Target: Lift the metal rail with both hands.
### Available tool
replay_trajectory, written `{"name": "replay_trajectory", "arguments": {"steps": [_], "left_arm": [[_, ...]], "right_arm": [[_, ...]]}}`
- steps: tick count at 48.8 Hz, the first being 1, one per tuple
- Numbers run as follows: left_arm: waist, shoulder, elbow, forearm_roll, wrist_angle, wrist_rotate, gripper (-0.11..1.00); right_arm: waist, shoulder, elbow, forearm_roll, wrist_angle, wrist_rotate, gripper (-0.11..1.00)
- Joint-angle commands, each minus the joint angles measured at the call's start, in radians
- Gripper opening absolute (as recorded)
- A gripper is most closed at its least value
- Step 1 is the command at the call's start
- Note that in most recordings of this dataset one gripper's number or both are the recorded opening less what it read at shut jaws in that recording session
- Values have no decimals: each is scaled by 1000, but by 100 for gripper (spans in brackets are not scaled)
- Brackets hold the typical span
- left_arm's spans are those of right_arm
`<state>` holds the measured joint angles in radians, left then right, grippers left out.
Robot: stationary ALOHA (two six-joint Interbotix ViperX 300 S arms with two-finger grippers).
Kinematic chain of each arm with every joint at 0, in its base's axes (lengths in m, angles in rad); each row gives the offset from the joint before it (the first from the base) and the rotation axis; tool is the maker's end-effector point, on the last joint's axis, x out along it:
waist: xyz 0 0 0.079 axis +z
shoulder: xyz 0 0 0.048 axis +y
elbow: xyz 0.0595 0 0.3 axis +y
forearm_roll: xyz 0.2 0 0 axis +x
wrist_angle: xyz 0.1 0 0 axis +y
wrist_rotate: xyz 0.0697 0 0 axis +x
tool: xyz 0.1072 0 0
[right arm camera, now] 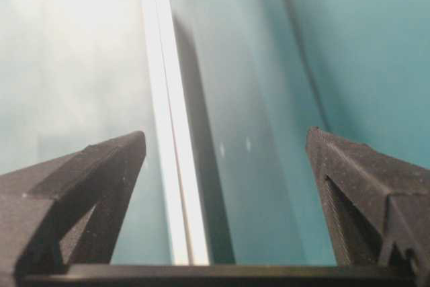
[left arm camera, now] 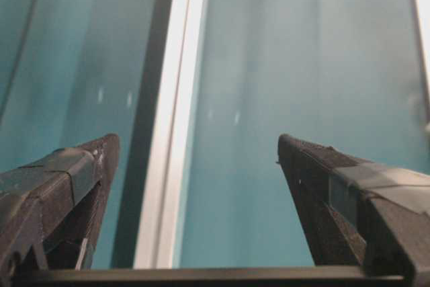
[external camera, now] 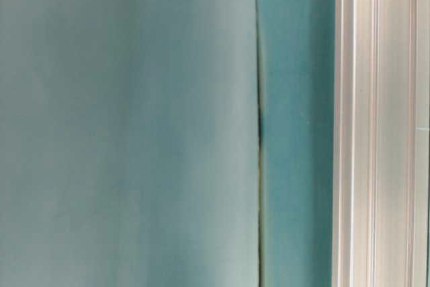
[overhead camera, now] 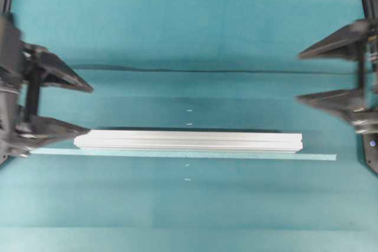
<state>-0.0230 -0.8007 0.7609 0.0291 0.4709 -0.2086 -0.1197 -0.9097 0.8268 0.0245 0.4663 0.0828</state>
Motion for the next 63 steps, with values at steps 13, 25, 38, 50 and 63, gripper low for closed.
{"name": "replay_trajectory", "arguments": {"steps": [13, 25, 38, 50, 63], "left_arm": [[14, -127, -2, 2, -60, 6, 97], [14, -155, 0, 2, -60, 5, 97], [15, -156, 3, 2, -60, 0, 97], [14, -156, 5, 2, -60, 0, 97], [14, -161, 5, 2, -60, -5, 97]], "right_arm": [[-12, -101, 12, -2, -11, 0, 98], [-11, -150, 29, -2, -28, 2, 98], [-11, -166, 43, -2, -63, 3, 98], [-11, -167, 44, -2, -63, 3, 98], [-12, -170, 49, -2, -63, 3, 98]]}}
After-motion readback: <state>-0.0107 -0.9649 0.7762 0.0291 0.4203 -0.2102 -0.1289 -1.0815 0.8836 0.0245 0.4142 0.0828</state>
